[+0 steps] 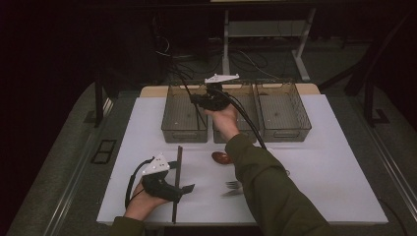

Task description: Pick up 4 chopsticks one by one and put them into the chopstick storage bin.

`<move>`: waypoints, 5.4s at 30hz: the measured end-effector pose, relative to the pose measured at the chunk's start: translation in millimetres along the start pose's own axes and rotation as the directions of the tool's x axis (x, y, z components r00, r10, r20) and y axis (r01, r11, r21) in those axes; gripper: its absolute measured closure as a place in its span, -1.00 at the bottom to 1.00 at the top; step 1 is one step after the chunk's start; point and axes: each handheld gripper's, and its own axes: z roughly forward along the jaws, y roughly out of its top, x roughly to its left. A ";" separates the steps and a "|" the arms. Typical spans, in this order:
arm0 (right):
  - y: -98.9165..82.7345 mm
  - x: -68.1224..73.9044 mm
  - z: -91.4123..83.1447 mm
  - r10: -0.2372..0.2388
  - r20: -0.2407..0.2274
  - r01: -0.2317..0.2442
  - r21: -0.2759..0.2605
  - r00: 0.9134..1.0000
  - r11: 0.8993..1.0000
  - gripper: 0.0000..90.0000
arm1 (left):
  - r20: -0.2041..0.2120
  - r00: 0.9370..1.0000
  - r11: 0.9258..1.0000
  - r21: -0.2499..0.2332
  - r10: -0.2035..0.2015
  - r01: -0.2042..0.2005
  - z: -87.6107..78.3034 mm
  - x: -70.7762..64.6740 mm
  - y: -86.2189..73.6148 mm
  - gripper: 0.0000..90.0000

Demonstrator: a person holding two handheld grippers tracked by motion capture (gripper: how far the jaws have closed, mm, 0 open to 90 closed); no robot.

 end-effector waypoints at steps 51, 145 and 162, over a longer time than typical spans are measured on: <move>-8.2 3.4 3.6 -0.057 0.025 0.049 0.240 0.998 0.970 -0.14 | 0.002 1.000 1.000 0.009 0.009 -0.009 2.6 0.0 0.1 -1.00; -214.5 -33.6 -283.3 0.003 0.155 -0.021 0.114 0.988 0.993 -0.61 | -0.166 0.985 0.998 0.042 -0.041 0.049 -12.2 10.5 -7.1 -0.46; -216.4 -31.4 -282.3 -0.017 0.135 -0.001 0.133 0.991 0.991 -0.61 | -0.301 0.949 0.988 0.086 -0.096 0.127 2.0 50.0 10.5 0.57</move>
